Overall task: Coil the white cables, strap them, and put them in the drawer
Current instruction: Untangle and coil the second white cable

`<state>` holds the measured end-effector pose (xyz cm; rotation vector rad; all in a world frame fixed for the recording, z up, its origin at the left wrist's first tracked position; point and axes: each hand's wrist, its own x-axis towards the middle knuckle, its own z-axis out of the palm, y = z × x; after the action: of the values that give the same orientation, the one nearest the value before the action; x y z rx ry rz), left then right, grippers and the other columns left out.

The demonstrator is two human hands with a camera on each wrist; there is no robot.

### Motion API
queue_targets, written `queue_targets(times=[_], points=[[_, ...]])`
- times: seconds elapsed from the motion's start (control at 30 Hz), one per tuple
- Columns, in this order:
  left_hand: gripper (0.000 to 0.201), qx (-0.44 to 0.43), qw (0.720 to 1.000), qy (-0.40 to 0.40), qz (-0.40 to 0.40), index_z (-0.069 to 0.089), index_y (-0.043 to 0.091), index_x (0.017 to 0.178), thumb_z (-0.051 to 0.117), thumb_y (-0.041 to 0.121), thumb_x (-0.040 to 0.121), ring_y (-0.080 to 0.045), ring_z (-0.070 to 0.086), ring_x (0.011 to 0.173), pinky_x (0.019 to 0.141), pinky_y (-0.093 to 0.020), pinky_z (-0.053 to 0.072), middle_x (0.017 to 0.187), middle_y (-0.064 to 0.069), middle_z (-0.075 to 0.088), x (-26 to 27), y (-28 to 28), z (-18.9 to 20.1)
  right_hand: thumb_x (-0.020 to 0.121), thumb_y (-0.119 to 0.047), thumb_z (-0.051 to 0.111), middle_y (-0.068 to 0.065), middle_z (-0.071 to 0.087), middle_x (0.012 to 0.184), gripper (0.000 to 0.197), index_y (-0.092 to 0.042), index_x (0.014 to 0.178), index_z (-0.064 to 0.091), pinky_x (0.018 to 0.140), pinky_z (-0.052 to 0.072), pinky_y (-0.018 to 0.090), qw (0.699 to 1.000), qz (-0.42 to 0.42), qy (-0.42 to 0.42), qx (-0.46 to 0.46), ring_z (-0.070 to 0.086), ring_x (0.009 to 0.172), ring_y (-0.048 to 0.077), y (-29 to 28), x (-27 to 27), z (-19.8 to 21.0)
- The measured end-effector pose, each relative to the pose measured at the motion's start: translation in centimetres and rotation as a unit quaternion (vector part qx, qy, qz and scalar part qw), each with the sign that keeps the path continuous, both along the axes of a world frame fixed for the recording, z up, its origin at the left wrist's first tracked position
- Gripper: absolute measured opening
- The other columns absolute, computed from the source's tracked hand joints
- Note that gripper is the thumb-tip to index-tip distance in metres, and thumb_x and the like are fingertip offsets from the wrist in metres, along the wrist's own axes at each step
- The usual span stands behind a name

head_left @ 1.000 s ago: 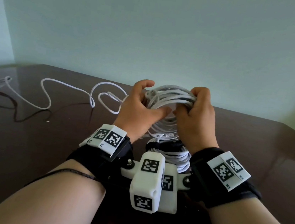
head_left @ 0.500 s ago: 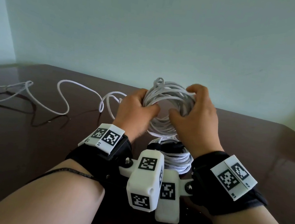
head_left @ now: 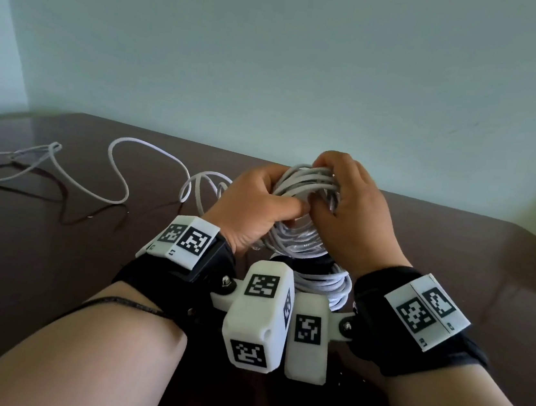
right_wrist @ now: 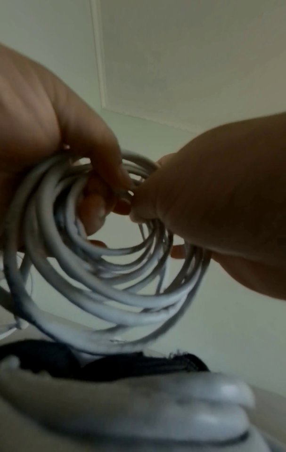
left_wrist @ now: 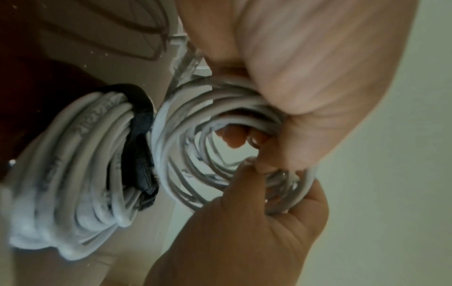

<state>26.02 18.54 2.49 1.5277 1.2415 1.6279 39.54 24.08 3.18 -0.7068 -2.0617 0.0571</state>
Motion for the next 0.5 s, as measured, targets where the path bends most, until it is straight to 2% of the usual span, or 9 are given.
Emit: queue_targets(times=[0.07,0.1,0.17,0.27,0.37,0.4,0.5], points=[[0.026,-0.004,1.000,-0.012,-0.020,0.072,0.013,0.090,0.064,0.008,0.066,-0.022,0.058,0.065,0.066,-0.036,0.046,0.069,-0.007,0.064,-0.09,0.17,-0.03,0.077,-0.007,0.061,-0.003,0.056,0.115,0.037,-0.012,0.113,0.054,0.086,0.034,0.019,1.000,0.007,0.000,0.009,0.051,0.112,0.021,-0.06,-0.06,-0.01],[0.028,-0.005,0.999,-0.017,-0.029,0.071,0.013,0.090,0.061,0.006,0.065,-0.025,0.057,0.067,0.068,-0.038,0.046,0.072,-0.010,0.063,-0.13,0.19,-0.01,0.077,-0.007,0.062,-0.003,0.058,0.116,0.040,-0.014,0.115,0.053,0.085,0.038,0.019,1.000,0.018,-0.004,-0.009,0.053,0.109,0.018,-0.23,-0.01,0.07],[0.031,-0.002,0.999,-0.024,-0.043,0.071,0.015,0.089,0.058,0.003,0.064,-0.026,0.057,0.069,0.069,-0.039,0.046,0.073,-0.010,0.063,-0.27,0.16,0.05,0.079,-0.008,0.062,-0.007,0.059,0.103,0.046,-0.020,0.121,0.048,0.072,0.046,0.023,0.998,0.038,-0.010,-0.047,0.058,0.088,0.013,-0.58,0.16,0.25],[0.029,0.018,0.999,-0.005,-0.040,0.071,0.015,0.090,0.060,0.004,0.065,-0.025,0.057,0.068,0.069,-0.038,0.046,0.072,-0.008,0.063,-0.31,0.09,0.21,0.081,-0.007,0.057,-0.010,0.056,0.082,0.043,-0.023,0.119,0.049,0.061,0.044,0.023,0.997,0.048,0.004,-0.062,0.053,0.068,0.009,-0.92,0.12,0.36],[0.039,0.055,0.997,0.050,0.003,0.068,0.021,0.102,0.071,0.028,0.064,-0.019,0.065,0.079,0.078,-0.039,0.055,0.085,0.000,0.070,-0.35,0.17,0.27,0.081,-0.002,0.050,-0.011,0.053,0.070,0.034,-0.025,0.105,0.046,0.055,0.040,0.023,0.995,0.029,0.057,-0.073,0.051,0.061,0.007,-0.70,0.05,0.33],[0.044,0.069,0.996,0.062,0.009,0.066,0.024,0.104,0.071,0.037,0.063,-0.016,0.066,0.082,0.081,-0.037,0.056,0.089,0.003,0.070,-0.41,0.08,0.37,0.082,0.000,0.048,-0.011,0.054,0.071,0.035,-0.027,0.105,0.044,0.056,0.040,0.024,0.993,0.019,0.079,-0.086,0.052,0.062,0.007,-0.59,0.12,0.35],[0.036,0.117,0.992,0.045,0.021,0.063,0.029,0.098,0.071,0.047,0.068,0.001,0.062,0.081,0.075,-0.012,0.049,0.088,0.008,0.065,-0.68,-0.18,0.73,0.083,0.000,0.045,-0.010,0.053,0.069,0.034,-0.027,0.103,0.041,0.052,0.039,0.021,0.982,-0.010,0.143,-0.119,0.050,0.055,0.003,-0.16,0.58,0.37]])
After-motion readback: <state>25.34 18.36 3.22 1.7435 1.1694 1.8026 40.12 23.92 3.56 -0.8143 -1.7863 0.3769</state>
